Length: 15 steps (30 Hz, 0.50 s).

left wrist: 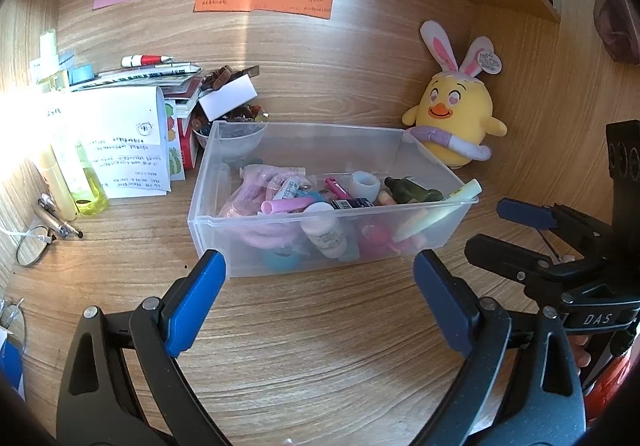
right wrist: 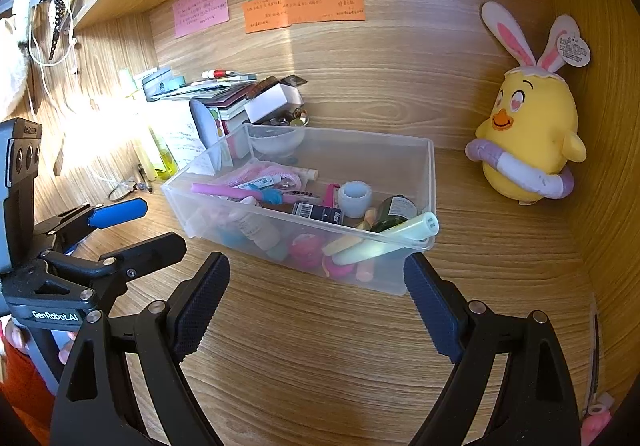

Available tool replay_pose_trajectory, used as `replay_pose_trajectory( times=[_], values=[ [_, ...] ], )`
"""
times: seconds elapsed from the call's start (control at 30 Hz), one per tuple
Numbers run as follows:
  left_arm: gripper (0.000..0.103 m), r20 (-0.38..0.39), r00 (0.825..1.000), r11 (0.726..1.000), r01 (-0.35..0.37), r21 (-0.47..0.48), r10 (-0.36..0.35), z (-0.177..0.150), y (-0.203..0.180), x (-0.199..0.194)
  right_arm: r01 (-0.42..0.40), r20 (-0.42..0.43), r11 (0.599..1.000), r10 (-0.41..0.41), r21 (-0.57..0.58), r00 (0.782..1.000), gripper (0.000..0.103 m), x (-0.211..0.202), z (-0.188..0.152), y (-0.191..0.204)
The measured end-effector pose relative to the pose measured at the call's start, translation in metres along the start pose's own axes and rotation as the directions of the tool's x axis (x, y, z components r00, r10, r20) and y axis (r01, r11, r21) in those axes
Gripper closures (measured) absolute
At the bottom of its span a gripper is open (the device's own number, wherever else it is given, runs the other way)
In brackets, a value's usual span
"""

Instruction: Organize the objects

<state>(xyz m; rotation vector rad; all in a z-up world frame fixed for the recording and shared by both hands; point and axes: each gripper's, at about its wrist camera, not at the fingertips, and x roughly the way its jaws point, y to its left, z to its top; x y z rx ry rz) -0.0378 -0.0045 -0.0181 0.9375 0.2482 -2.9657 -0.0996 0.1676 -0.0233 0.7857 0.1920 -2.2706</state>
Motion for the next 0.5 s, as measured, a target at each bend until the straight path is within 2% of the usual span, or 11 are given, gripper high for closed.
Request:
replay_pose_trajectory(
  times=[0.5],
  values=[
    [0.005, -0.011, 1.0, 1.0, 0.008, -0.008, -0.009, -0.0007, -0.0006, 0.0018, -0.005, -0.001, 1.0, 0.005, 0.011, 1.0, 0.015, 0.0015, -0.0001, -0.0039]
  ],
)
